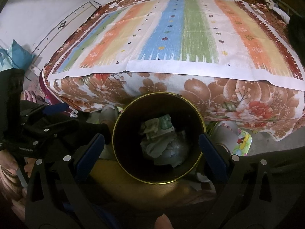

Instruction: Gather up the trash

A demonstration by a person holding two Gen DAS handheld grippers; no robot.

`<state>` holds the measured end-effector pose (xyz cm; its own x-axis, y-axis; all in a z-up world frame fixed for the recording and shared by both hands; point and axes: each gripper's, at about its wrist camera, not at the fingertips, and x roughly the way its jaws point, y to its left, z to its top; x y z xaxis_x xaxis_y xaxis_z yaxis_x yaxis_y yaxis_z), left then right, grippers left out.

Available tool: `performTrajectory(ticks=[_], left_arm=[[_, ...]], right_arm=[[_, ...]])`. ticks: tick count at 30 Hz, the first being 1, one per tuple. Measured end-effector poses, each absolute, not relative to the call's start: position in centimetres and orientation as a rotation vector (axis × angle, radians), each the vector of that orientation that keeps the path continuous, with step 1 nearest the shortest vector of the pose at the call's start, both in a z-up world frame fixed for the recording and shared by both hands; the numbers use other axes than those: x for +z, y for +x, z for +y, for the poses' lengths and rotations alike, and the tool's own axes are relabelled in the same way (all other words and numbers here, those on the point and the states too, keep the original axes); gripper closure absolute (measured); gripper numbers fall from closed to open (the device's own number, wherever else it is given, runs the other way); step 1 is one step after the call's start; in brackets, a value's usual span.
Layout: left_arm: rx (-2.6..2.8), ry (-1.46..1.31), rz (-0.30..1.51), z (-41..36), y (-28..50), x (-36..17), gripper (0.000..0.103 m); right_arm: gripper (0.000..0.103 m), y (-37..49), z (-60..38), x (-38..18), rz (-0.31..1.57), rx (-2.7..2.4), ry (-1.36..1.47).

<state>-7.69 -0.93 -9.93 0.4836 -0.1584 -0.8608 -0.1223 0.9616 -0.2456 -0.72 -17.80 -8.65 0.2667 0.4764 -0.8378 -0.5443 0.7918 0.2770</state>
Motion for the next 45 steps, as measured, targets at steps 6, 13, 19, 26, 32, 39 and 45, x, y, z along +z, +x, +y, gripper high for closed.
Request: performTrajectory(ticks=[6, 13, 19, 26, 32, 39, 45], left_arm=[[-0.016, -0.308, 1.077, -0.71, -7.60, -10.06, 0.006], [-0.010, -0.314, 1.080, -0.55, -7.60, -10.20, 0.006], [-0.012, -0.315, 1.084, -0.59, -7.61, -10.30, 0.006], [-0.006, -0.313, 1.090, -0.72, -7.55, -10.41, 0.006], [-0.014, -0.303, 1.098, -1.10, -7.49, -10.51, 0.006], [-0.013, -0.309, 1.098, -1.06, -7.51, -10.55, 0.006], [-0.011, -0.311, 1.099, -0.97, -7.53, -10.58, 0.006]], right_arm=[[0.009, -0.86, -17.46, -8.65, 1.101, 0.697, -0.078], [0.009, -0.84, -17.50, -8.66, 1.102, 0.695, -0.077], [0.009, -0.84, -17.45, -8.76, 1.110, 0.698, -0.077], [0.009, -0.84, -17.41, -8.82, 1.106, 0.699, -0.073], [0.009, -0.81, -17.38, -8.83, 1.107, 0.701, -0.072], [0.009, -0.85, -17.27, -8.80, 1.110, 0.705, -0.067], [0.009, -0.97, -17.06, -8.76, 1.109, 0.706, -0.054]])
